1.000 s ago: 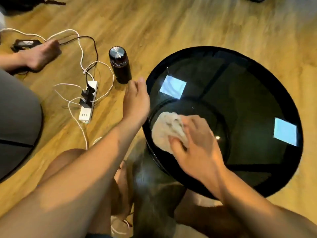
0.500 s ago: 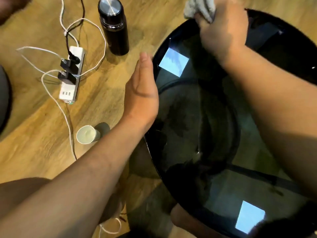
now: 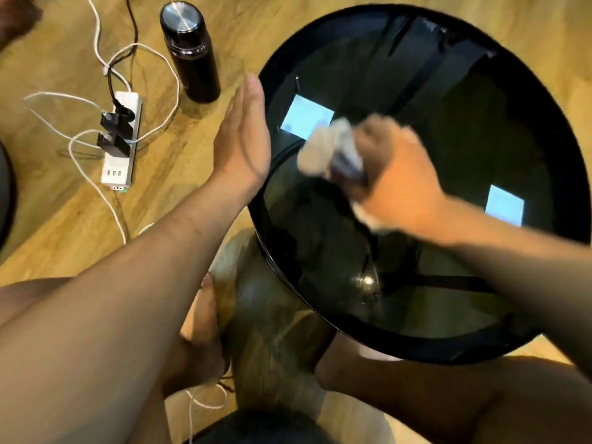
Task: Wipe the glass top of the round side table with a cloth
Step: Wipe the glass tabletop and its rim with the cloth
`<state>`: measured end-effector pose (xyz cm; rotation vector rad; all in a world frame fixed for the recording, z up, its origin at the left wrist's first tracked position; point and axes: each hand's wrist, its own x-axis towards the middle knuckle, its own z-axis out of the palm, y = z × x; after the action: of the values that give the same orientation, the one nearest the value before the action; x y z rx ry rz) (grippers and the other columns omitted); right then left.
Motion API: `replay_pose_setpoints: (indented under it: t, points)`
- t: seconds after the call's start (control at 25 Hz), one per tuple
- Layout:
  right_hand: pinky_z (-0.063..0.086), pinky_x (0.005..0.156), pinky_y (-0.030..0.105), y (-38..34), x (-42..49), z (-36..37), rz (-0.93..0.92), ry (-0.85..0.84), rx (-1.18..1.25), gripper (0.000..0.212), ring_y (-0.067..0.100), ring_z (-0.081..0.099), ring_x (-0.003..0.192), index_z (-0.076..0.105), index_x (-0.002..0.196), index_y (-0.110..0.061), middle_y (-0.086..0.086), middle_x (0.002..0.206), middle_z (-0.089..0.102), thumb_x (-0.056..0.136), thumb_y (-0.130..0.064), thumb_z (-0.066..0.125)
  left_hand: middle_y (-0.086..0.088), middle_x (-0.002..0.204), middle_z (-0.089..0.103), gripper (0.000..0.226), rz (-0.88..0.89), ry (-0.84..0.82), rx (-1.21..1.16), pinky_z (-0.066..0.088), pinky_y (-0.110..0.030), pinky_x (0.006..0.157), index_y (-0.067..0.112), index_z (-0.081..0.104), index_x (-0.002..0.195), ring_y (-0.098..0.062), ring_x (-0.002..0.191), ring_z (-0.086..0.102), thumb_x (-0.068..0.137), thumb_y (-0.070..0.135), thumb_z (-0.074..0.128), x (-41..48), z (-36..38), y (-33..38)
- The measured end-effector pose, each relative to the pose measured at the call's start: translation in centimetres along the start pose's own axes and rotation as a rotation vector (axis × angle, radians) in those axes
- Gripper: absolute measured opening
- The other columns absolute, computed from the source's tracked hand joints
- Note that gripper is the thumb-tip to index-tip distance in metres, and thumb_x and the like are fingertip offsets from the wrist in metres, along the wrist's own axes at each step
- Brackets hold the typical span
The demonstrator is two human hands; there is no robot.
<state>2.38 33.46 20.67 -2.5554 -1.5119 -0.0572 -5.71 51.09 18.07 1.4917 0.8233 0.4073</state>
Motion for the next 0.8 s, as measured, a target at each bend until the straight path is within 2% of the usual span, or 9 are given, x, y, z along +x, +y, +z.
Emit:
replay_pose_setpoints:
  t: [0.12, 0.24, 0.32, 0.4, 0.48, 0.56, 0.64, 0.72, 0.8]
  points:
    - [0.040, 0.082, 0.042, 5.9, 9.3, 2.0, 0.222, 0.164, -0.159, 0.040, 0.038, 0.056, 0.103, 0.058, 0.118, -0.014, 0.017, 0.104, 0.058, 0.092, -0.044, 0.051, 0.009, 0.154, 0.038, 0.063, 0.074, 0.016, 0.174, 0.021, -0.023, 0.115, 0.023, 0.038, 0.149, 0.001, 0.137, 0.029, 0.097, 0.053, 0.019, -0.1, 0.0, -0.5]
    - [0.042, 0.087, 0.040, 9.7, 14.6, 3.4, 0.398, 0.078, -0.103, 0.037, 0.031, 0.060, 0.107, 0.062, 0.120, -0.038, -0.005, 0.106, 0.070, 0.092, -0.049, 0.040, 0.019, 0.131, 0.043, 0.052, 0.142, 0.013, 0.241, 0.023, -0.003, 0.090, 0.021, 0.045, 0.142, 0.018, 0.109, 0.033, 0.104, 0.044, 0.019, -0.3, -0.1, -0.6]
    - [0.043, 0.087, 0.035, 10.2, 16.4, 4.0, 0.475, 0.035, -0.085, 0.035, 0.029, 0.060, 0.111, 0.061, 0.118, -0.030, 0.002, 0.114, 0.070, 0.091, -0.042, 0.044, 0.011, 0.124, 0.054, 0.046, 0.143, 0.015, 0.250, 0.030, -0.007, 0.083, 0.025, 0.052, 0.129, 0.014, 0.094, 0.045, 0.104, 0.043, 0.018, 0.0, -0.1, -0.5]
    - [0.044, 0.091, 0.039, 8.7, 16.4, 2.9, 0.553, 0.101, -0.089, 0.039, 0.032, 0.059, 0.115, 0.061, 0.120, -0.019, 0.012, 0.121, 0.066, 0.091, -0.039, 0.046, 0.014, 0.119, 0.056, 0.041, 0.092, 0.038, 0.212, 0.034, -0.011, 0.086, 0.035, 0.053, 0.117, 0.015, 0.096, 0.049, 0.101, 0.050, 0.019, 0.2, -0.1, -0.3]
    - [0.045, 0.083, 0.040, 4.9, 12.3, 2.1, 0.455, 0.103, -0.041, 0.037, 0.036, 0.060, 0.106, 0.058, 0.121, -0.018, 0.014, 0.116, 0.062, 0.091, -0.039, 0.051, 0.015, 0.127, 0.057, 0.048, 0.053, 0.058, 0.170, 0.035, -0.021, 0.101, 0.033, 0.056, 0.123, 0.003, 0.116, 0.051, 0.098, 0.055, 0.022, 0.4, 0.0, -0.1]
    - [0.047, 0.073, 0.040, -0.8, 4.2, 1.4, 0.218, 0.086, 0.079, 0.032, 0.035, 0.062, 0.091, 0.061, 0.115, -0.018, 0.012, 0.103, 0.062, 0.089, -0.037, 0.057, 0.011, 0.124, 0.058, 0.052, 0.032, 0.081, 0.176, 0.036, -0.030, 0.104, 0.032, 0.058, 0.123, -0.012, 0.120, 0.052, 0.095, 0.056, 0.022, 0.3, 0.0, 0.0]
    - [0.050, 0.068, 0.037, -6.7, -4.8, -0.1, -0.023, -0.055, 0.196, 0.041, 0.030, 0.064, 0.080, 0.064, 0.113, -0.016, 0.010, 0.094, 0.064, 0.077, -0.035, 0.071, 0.008, 0.119, 0.058, 0.049, 0.017, 0.086, 0.209, 0.037, -0.033, 0.100, 0.031, 0.059, 0.116, -0.016, 0.115, 0.052, 0.094, 0.055, 0.022, 1.0, -0.4, -0.1]
    - [0.052, 0.068, 0.036, -7.5, -10.6, -1.1, -0.103, -0.198, 0.220, 0.060, 0.029, 0.064, 0.081, 0.062, 0.120, -0.012, 0.011, 0.098, 0.065, 0.068, -0.033, 0.081, 0.007, 0.111, 0.058, 0.048, 0.037, 0.061, 0.274, 0.037, -0.032, 0.093, 0.024, 0.059, 0.113, -0.015, 0.108, 0.051, 0.096, 0.051, 0.023, 0.9, -0.3, 0.0]
    - [0.051, 0.069, 0.040, -3.9, -11.3, -1.9, -0.079, -0.203, 0.118, 0.062, 0.032, 0.061, 0.085, 0.060, 0.123, -0.013, 0.013, 0.102, 0.063, 0.067, -0.027, 0.082, 0.010, 0.093, 0.052, 0.043, 0.074, 0.039, 0.359, 0.035, -0.028, 0.079, 0.021, 0.055, 0.107, -0.013, 0.095, 0.048, 0.098, 0.046, 0.021, 0.6, 0.0, 0.1]
